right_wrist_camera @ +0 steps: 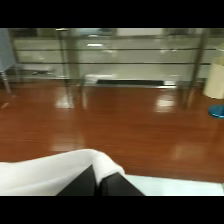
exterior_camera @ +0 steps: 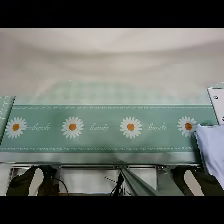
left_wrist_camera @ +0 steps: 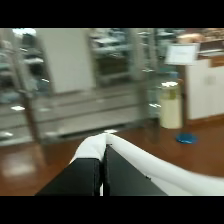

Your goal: Fold the shirts.

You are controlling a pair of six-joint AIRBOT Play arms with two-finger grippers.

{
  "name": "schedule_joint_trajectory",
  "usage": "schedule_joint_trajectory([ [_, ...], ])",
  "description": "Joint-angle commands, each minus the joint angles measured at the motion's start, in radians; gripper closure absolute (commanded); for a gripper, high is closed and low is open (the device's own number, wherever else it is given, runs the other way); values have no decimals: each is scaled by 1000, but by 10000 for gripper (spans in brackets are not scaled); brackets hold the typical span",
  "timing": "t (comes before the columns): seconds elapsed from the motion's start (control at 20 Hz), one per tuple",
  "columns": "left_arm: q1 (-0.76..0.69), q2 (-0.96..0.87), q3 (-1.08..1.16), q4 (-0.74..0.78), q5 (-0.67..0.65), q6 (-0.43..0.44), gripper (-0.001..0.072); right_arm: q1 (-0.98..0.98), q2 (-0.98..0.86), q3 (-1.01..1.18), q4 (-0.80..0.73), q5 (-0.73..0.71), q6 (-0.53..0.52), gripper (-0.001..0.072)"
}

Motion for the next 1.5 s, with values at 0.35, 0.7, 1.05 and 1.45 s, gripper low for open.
schedule_joint_trajectory([
  [0.35, -146, 175, -397, 388, -132, -195, 678, 0, 212, -418, -172, 170, 48, 691],
  [0.7, -148, -204, -665, 130, 54, -154, 678, 0, 30, -858, -42, -178, -58, 691],
  [1.05, -193, -717, -623, -5, 282, -153, 678, 0, -555, -821, 165, -516, -186, 691],
  [1.45, -312, -1025, -458, -42, 378, -217, 678, 30, -1078, -389, 359, -479, -153, 691],
])
